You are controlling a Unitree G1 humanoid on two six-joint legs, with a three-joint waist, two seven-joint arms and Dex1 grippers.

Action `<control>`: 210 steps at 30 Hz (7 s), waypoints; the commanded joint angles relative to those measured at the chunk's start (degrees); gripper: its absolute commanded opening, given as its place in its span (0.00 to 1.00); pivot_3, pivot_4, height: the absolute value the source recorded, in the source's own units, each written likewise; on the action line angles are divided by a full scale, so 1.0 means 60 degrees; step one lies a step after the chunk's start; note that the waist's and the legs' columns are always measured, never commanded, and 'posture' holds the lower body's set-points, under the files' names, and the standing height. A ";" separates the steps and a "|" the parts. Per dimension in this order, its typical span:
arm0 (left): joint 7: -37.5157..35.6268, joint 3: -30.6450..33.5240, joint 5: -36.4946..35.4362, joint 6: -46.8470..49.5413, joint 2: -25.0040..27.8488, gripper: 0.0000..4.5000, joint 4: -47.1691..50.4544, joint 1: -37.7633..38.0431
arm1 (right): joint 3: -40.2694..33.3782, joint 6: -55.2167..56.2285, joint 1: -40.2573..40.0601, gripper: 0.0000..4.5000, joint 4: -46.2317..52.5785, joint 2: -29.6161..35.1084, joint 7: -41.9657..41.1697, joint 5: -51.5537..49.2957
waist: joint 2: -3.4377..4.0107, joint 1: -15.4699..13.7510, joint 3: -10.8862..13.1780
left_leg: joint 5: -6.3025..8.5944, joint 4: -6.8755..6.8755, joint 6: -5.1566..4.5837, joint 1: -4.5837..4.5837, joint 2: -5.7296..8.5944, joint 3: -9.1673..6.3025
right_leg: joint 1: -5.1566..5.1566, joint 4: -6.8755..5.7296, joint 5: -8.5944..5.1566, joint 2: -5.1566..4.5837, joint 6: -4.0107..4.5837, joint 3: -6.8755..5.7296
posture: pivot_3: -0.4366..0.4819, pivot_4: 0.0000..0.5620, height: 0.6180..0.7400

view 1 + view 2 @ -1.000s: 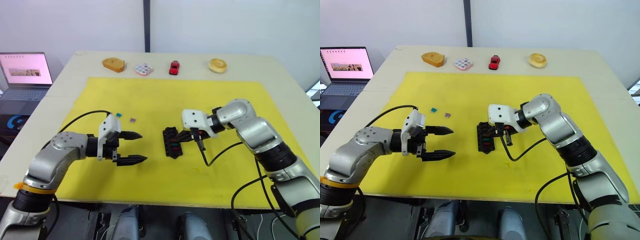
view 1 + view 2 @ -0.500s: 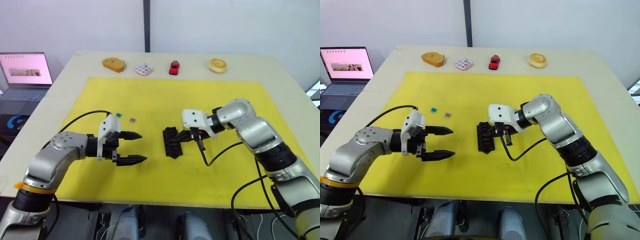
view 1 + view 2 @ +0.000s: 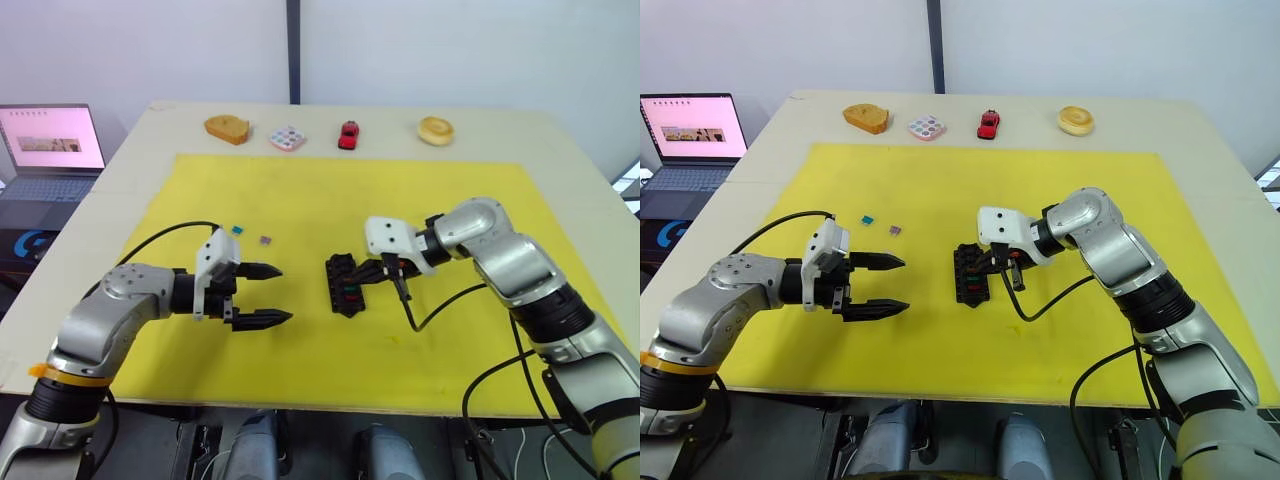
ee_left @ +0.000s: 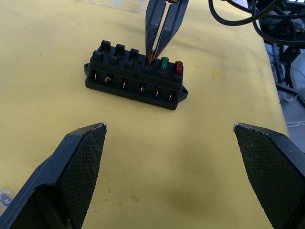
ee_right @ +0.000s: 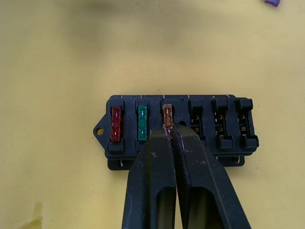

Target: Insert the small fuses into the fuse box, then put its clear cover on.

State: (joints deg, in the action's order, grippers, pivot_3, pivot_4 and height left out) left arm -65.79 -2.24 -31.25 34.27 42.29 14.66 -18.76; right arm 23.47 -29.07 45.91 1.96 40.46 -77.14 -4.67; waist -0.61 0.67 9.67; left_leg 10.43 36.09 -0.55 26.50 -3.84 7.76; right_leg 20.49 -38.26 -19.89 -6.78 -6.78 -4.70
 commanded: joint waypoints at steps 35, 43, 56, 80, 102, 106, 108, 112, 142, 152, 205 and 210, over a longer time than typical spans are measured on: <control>-0.0106 0.0072 0.0066 -0.0282 0.0080 1.00 -0.0113 -0.0200 | -0.0876 -0.0258 0.0162 0.61 0.0036 0.0102 0.0145 -0.0621 | 0.0000 0.0004 0.0000 | 0.0000 -0.0002 0.0000 0.0003 0.0000 0.0001 | -0.0004 0.0000 0.0000 0.0000 0.0000 0.0000 | 0.48 0.27 1.00; -0.0259 0.0131 0.0115 -0.0343 0.0205 1.00 -0.0439 -0.0478 | -0.1870 -0.0677 -0.0270 0.44 0.0068 -0.0159 0.0231 -0.1895 | 0.0000 0.0007 0.0000 | 0.0000 -0.0005 0.0000 0.0003 0.0000 0.0002 | -0.0009 0.0000 0.0000 0.0000 0.0000 0.0000 | 0.48 0.27 1.00; -0.0326 0.0116 0.0064 -0.0269 0.0230 1.00 -0.0322 -0.0420 | -0.2073 -0.0123 -0.1336 0.00 -0.0019 -0.0589 0.0592 -0.2254 | 0.0000 0.0011 0.0001 | 0.0000 -0.0006 0.0000 0.0008 0.0000 0.0003 | -0.0014 -0.0002 0.0000 0.0000 0.0000 0.0001 | 0.48 0.27 1.00; -0.0266 0.0104 0.0012 -0.0147 0.0288 1.00 -0.0142 -0.0342 | -0.1283 0.0413 -0.1618 0.00 -0.0393 -0.0620 0.0922 -0.1632 | -0.0001 0.0001 0.0000 | 0.0000 -0.0002 0.0000 0.0003 0.0000 0.0001 | -0.0010 0.0000 0.0000 0.0000 0.0000 0.0001 | 0.48 0.27 1.00; -0.0054 0.0985 -0.0139 -0.0071 0.0503 1.00 -0.1096 -0.0588 | -0.2663 -0.0993 -0.1639 0.00 0.0434 -0.0120 0.0472 -0.3340 | 0.0000 -0.0014 0.0000 | 0.0000 -0.0002 0.0000 0.0000 0.0000 -0.0001 | -0.0012 0.0000 0.0000 0.0000 0.0000 0.0000 | 0.48 0.27 1.00; 0.0175 0.1979 -0.0254 -0.0009 0.0915 1.00 -0.1940 -0.0426 | -0.4054 -0.2077 -0.2193 0.00 0.0978 0.0572 0.0995 -0.4224 | -0.0001 -0.0011 0.0000 | 0.0000 -0.0004 -0.0001 0.0011 -0.0001 -0.0003 | -0.0013 0.0000 0.0000 -0.0002 0.0000 0.0000 | 0.48 0.27 1.00; 0.0184 0.2328 -0.0001 -0.0298 0.1179 1.00 -0.2439 -0.0086 | -0.4722 -0.2258 -0.2669 0.00 0.0969 0.0994 0.1354 -0.4260 | -0.0001 -0.0002 0.0000 | 0.0002 -0.0007 -0.0003 0.0003 -0.0001 -0.0003 | -0.0007 0.0008 0.0000 -0.0002 0.0000 -0.0001 | 0.48 0.27 1.00; 0.0321 0.2964 0.0404 -0.0999 0.1508 1.00 -0.3578 0.0504 | -0.5893 -0.1997 -0.3894 0.06 0.0444 0.1840 0.1973 -0.3867 | 0.0000 -0.0012 0.0000 | 0.0008 -0.0016 -0.0009 -0.0003 0.0000 0.0000 | 0.0003 0.0012 0.0000 -0.0008 0.0000 -0.0001 | 0.48 0.27 1.00; -0.0688 0.1854 0.0454 -0.0723 0.0586 1.00 -0.4749 -0.0396 | -0.6096 -0.2395 -0.4168 1.00 0.1475 0.1760 0.3467 -0.4653 | 0.0002 0.0023 -0.0003 | 0.0009 -0.0016 -0.0009 -0.0008 -0.0005 0.0000 | -0.0008 0.0007 0.0000 -0.0009 0.0001 -0.0001 | 0.48 0.27 1.00; -0.1196 0.0583 0.0623 -0.0343 -0.0161 1.00 -0.4840 -0.1318 | -0.4153 -0.3141 -0.2453 1.00 0.3167 -0.0345 0.4344 -0.5237 | 0.0000 -0.0033 -0.0003 | 0.0005 0.0004 -0.0008 0.0028 0.0002 0.0002 | -0.0008 -0.0001 0.0000 -0.0006 0.0000 -0.0002 | 0.48 0.27 1.00; -0.2521 0.0916 0.3237 -0.1399 -0.1569 1.00 -1.3526 -0.6167 | -0.4180 -0.3481 -0.3150 1.00 0.4342 -0.0321 0.5678 -0.5792 | -0.0011 -0.0032 -0.0001 | 0.0006 0.0014 -0.0011 0.0037 0.0007 -0.0003 | -0.0002 -0.0012 0.0000 -0.0002 -0.0002 -0.0007 | 0.48 0.27 1.00; -0.1943 0.1338 0.3143 -0.1355 -0.1869 1.00 -1.3659 -0.6109 | -0.4082 -0.3412 -0.3108 1.00 0.4278 -0.0292 0.5712 -0.5671 | -0.0010 -0.0130 -0.0002 | 0.0007 0.0020 -0.0013 0.0030 0.0007 -0.0008 | -0.0002 -0.0012 0.0000 -0.0002 -0.0002 -0.0008 | 0.48 0.27 1.00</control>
State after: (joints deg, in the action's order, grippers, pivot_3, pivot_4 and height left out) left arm -78.32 5.57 -12.37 24.90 32.26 -65.74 -56.45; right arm -0.28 -50.69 26.77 25.86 38.47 -43.03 -38.47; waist -0.67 -0.11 9.66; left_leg 10.48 36.21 -0.64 26.64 -3.80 7.72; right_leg 20.48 -38.33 -19.89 -6.79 -6.79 -4.75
